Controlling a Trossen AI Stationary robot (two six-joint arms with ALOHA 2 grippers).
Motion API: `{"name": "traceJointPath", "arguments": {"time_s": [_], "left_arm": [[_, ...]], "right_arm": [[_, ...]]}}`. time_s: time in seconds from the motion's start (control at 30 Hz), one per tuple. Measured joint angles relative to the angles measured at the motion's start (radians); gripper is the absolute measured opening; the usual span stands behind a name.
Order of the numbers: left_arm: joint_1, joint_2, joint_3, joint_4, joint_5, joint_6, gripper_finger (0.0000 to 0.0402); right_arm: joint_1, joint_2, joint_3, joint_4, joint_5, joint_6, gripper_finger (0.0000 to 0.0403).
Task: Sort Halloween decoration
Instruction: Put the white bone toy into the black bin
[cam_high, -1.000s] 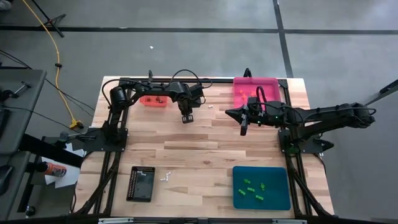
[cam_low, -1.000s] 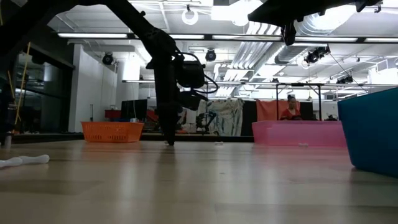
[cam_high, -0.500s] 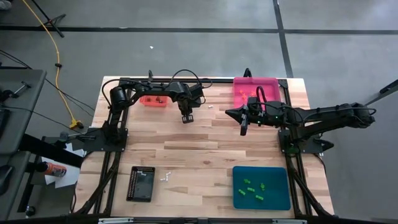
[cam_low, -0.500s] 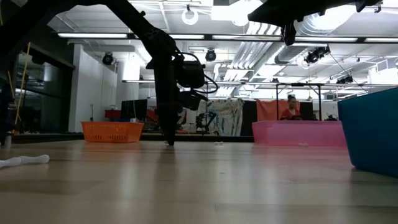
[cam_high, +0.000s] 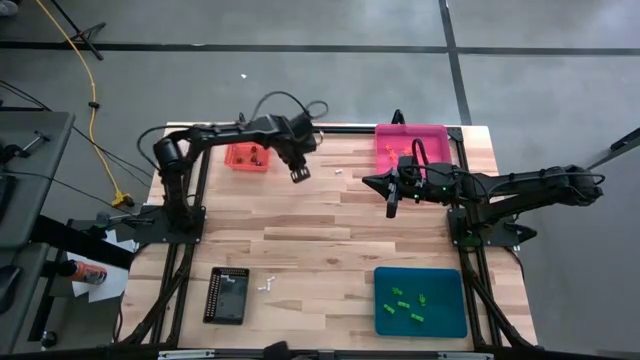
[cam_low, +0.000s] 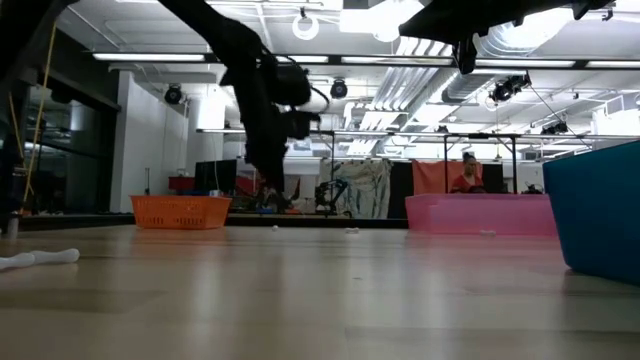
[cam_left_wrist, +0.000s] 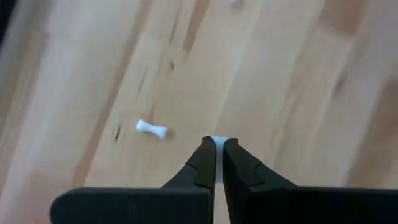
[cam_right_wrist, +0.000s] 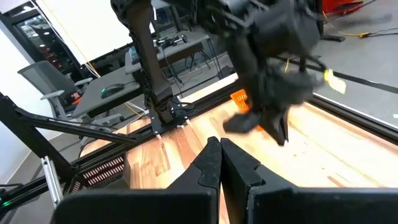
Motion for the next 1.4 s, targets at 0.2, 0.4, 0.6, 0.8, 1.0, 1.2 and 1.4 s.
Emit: {"name": "traceJointPath", "arguments": {"time_s": [0.2, 0.4, 0.6, 0.8, 1.0, 1.2, 1.4], "left_arm": [[0.02, -0.182, -0.012, 0.088, 0.121, -0.084, 0.0001], [-0.012, -0.441, -0.197, 0.4, 0.236, -0.218, 0.0001], [-0.104, -0.702, -0.47, 0.757, 0.255, -0.384, 0.0001], [-0.23, -0.876, -0.634, 0.905, 0.134, -0.428, 0.0001], [-0.294, -0.919, -0.652, 0.913, 0.079, -0.422, 0.0001], [-0.303, -0.92, -0.651, 0.912, 0.077, -0.426, 0.0001], [-0.303, -0.92, -0.651, 0.912, 0.077, -0.428, 0.0001]], "right_arm": [[0.0, 0.0, 0.0, -0.002, 0.0, 0.012, 0.0], [0.0, 0.0, 0.0, 0.059, 0.0, 0.044, 0.0], [0.0, 0.004, 0.0, 0.217, -0.027, -0.065, 0.0], [-0.023, 0.09, 0.029, 0.304, -0.029, -0.109, 0.0], [-0.058, 0.232, 0.109, 0.306, -0.056, -0.105, 0.0], [-0.072, 0.307, 0.168, 0.297, -0.167, -0.132, 0.0], [-0.072, 0.307, 0.172, 0.286, -0.194, -0.14, 0.0]]}}
